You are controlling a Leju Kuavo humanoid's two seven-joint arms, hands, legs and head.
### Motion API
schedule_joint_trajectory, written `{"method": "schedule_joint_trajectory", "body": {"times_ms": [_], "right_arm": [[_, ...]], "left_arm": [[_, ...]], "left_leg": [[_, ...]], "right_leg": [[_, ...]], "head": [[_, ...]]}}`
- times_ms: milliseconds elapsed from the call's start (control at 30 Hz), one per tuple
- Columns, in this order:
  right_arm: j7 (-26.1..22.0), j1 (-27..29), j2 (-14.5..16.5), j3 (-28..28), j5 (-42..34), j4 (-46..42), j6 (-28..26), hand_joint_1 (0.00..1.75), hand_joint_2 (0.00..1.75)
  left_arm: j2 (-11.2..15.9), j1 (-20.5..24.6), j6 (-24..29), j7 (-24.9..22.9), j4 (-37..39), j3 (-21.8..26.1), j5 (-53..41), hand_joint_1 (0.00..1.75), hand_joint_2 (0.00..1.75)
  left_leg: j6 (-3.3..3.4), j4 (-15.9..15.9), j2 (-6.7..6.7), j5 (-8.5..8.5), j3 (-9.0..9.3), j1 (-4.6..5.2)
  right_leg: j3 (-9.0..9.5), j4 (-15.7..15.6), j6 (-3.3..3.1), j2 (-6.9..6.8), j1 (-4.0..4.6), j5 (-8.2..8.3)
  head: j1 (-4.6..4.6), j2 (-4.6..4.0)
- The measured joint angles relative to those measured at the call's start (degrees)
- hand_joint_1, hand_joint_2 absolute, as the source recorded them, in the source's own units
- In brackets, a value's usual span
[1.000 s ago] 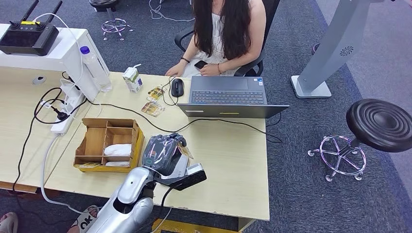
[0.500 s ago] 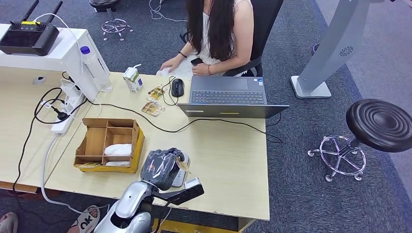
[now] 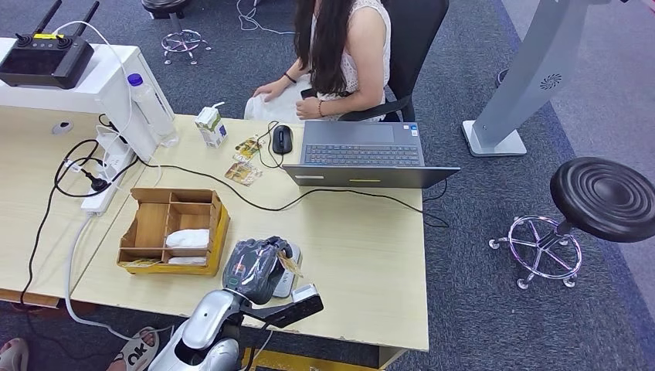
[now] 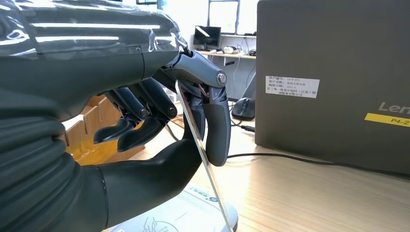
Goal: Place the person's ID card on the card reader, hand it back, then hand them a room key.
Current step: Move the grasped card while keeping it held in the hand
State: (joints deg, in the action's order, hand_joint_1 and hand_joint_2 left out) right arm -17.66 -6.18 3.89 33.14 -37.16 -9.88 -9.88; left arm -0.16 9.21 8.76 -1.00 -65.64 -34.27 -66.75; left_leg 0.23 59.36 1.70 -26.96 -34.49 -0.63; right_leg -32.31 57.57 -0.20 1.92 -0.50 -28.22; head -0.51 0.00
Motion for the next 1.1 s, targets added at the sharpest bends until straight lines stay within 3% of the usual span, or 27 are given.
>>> {"method": "schedule_joint_trajectory", "body": {"times_ms": [400,667,1100], "right_arm": [[-0.2,0.6,-0.2,-0.3,-0.4,0.2,-0.6,0.0,0.0],[0.7,1.2,-1.4,-0.9,-0.1,0.4,-0.1,0.0,0.0],[2.4,1.2,-1.2,-0.1,1.2,0.5,-1.6,0.0,0.0]], "left_arm": [[1.2,-2.9,0.0,-1.5,-2.4,0.2,-0.2,1.75,1.75],[0.0,-4.4,-0.1,-7.7,-2.1,1.1,-2.6,1.75,1.75],[1.3,-7.7,1.0,-6.7,-0.2,6.3,-2.2,1.75,1.75]], "left_leg": [[0.0,0.0,0.0,-0.01,0.0,0.0],[0.02,0.0,-0.02,-0.02,-0.02,0.01],[0.0,0.0,0.06,-0.01,-0.01,-0.01]], "right_leg": [[-0.01,0.0,0.0,0.0,0.0,-0.01],[0.02,0.0,0.01,0.0,0.0,-0.01],[0.01,0.0,0.0,-0.04,0.01,-0.02]], "head": [[-0.01,0.0],[0.02,0.0],[-0.02,0.0]]}}
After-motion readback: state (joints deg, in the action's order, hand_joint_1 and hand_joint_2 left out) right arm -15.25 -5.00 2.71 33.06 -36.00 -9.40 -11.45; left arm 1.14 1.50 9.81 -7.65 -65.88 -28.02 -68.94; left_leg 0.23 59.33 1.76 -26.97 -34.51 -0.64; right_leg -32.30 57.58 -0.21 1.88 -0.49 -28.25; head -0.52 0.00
